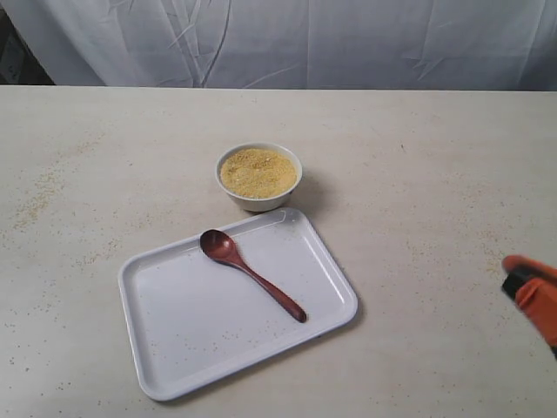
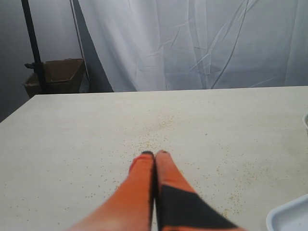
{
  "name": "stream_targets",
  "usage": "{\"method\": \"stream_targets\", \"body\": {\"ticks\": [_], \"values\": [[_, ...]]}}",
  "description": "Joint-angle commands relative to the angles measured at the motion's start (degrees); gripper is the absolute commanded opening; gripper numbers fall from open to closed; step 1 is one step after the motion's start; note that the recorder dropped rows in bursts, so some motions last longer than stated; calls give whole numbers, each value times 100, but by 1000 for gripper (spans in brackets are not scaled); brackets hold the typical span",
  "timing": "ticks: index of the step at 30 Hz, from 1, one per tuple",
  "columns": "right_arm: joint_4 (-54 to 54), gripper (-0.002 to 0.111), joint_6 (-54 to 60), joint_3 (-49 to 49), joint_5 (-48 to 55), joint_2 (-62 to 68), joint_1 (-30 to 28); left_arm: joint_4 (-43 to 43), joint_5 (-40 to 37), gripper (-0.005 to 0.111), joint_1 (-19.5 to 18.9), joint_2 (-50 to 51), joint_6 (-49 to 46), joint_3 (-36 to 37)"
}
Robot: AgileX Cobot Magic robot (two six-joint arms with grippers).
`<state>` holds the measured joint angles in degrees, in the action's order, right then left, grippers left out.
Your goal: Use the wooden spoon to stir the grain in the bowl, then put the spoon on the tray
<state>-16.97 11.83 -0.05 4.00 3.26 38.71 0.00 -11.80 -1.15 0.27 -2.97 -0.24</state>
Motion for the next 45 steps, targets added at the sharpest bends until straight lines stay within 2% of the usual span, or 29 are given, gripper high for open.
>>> {"method": "stream_targets", "body": {"ticks": [1, 2, 3, 5, 8, 45], "values": [[53, 10, 17, 5, -144, -326, -2358, 31, 41, 0, 31, -27, 0, 24], [-25, 10, 17, 5, -72, -326, -3176, 31, 41, 0, 31, -27, 0, 24], [-25, 10, 4, 5, 127, -326, -3643, 31, 41, 0, 31, -27, 0, 24], [-25, 10, 14, 5, 588, -326, -4054, 31, 41, 0, 31, -27, 0, 24], [-25, 10, 3, 5, 827, -326, -4094, 31, 41, 0, 31, -27, 0, 24], [-25, 10, 2, 5, 834, -326, -4094, 32, 41, 0, 31, -27, -10, 24]]}}
